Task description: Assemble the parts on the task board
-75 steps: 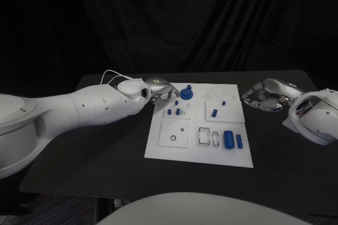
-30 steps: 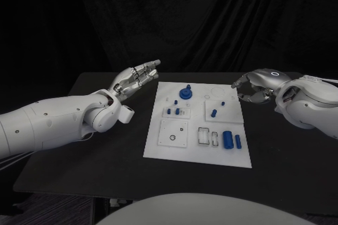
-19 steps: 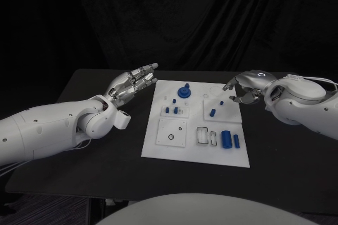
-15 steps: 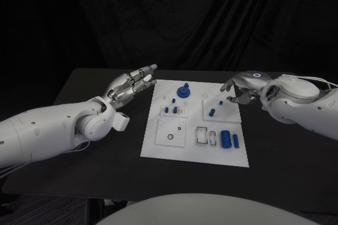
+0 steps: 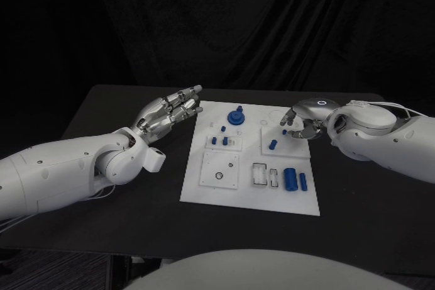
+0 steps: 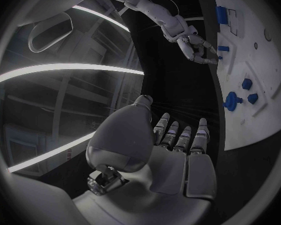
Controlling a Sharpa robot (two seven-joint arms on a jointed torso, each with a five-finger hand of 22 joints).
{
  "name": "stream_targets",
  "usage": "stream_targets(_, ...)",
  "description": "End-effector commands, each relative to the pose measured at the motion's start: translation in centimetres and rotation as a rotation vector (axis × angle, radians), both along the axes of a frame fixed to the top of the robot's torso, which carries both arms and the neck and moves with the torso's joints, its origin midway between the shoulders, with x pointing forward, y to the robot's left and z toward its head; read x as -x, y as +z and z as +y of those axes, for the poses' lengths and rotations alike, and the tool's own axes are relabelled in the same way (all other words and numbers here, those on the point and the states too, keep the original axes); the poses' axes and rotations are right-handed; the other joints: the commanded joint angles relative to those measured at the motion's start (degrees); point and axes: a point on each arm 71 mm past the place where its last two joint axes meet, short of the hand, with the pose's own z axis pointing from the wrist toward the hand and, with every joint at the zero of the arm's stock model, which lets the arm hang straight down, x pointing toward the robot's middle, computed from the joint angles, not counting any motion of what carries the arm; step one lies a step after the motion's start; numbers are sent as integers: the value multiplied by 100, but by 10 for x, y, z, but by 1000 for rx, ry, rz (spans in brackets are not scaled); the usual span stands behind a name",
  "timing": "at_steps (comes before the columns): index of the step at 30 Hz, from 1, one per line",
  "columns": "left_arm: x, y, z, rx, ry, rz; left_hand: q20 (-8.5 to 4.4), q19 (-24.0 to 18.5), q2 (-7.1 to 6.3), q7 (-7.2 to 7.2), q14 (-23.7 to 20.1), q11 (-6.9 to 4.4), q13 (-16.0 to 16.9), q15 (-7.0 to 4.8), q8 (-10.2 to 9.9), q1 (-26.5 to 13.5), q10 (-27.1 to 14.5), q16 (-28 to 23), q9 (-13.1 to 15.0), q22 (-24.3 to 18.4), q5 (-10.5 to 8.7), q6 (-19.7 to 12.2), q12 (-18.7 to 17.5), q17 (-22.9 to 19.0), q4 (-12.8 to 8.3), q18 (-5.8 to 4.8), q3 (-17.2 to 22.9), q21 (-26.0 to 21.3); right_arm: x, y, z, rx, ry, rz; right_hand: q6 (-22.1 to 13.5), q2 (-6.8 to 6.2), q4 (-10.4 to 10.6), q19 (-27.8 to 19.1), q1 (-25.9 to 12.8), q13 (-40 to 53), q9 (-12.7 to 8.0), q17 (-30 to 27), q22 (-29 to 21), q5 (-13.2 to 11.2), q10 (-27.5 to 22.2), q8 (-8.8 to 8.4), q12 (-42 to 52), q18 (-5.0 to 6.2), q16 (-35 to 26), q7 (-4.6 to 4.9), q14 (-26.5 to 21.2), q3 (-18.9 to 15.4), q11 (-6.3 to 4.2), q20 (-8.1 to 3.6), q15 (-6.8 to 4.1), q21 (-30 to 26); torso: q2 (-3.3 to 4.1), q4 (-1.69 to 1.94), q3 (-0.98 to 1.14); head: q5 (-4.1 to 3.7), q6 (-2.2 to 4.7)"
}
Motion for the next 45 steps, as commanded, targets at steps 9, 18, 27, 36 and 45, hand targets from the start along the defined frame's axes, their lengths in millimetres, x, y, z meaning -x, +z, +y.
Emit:
stream_targets(9,2,7,-1,90,-24,-77,96,62,26,-36,62,96,-1,88,-31,148,12,19,-6,54,21,-50,58,22,0,95,-71,30,-1,-8,-1,-1,-3,21,221,33,-10,-11,24,-14,58,822,918,24,183,94,96,42,-34,14,284,47,-12,-16,0,-56,2,4,-12,-3,1)
stream_targets(18,1,4,1,76,-19,-61,159,89,20,-7,81,170,-2,154,-29,236,-1,22,-3,42,20,-51,62,24,-8,96,-115,35,-2,-12,4,-15,9,6,448,80,-89,25,136,-11,169,845,935,21,371,205,203,32,-14,57,300,132,-51,-44,-31,-7,5,-14,-19,68,1)
stream_targets(27,1,2,1,75,-28,-48,200,148,74,26,147,237,5,210,-19,279,17,41,7,42,-943,-24,80,40,-33,88,-206,40,-5,-17,7,-19,11,-1,611,152,-120,53,168,-5,266,852,944,16,530,288,279,26,-6,85,311,176,-87,-73,-62,26,-2,-4,-36,64,1)
stream_targets(36,2,-2,0,74,-32,-36,212,184,101,46,191,256,4,238,-16,361,25,58,9,68,-870,4,96,47,-52,78,-233,54,-6,-18,10,-22,14,-5,695,206,-160,79,204,-8,337,863,955,16,650,336,321,19,3,94,321,200,-121,-93,-85,64,-3,0,-39,61,1)
stream_targets(45,4,-5,0,73,-35,-27,219,226,120,129,230,243,6,261,2,435,36,74,22,85,-821,108,118,54,-69,62,-263,69,-8,-20,11,-17,10,-3,827,257,-235,108,260,-25,442,876,967,13,827,411,353,10,13,131,332,216,-158,-122,-114,109,-4,-10,-41,66,1)
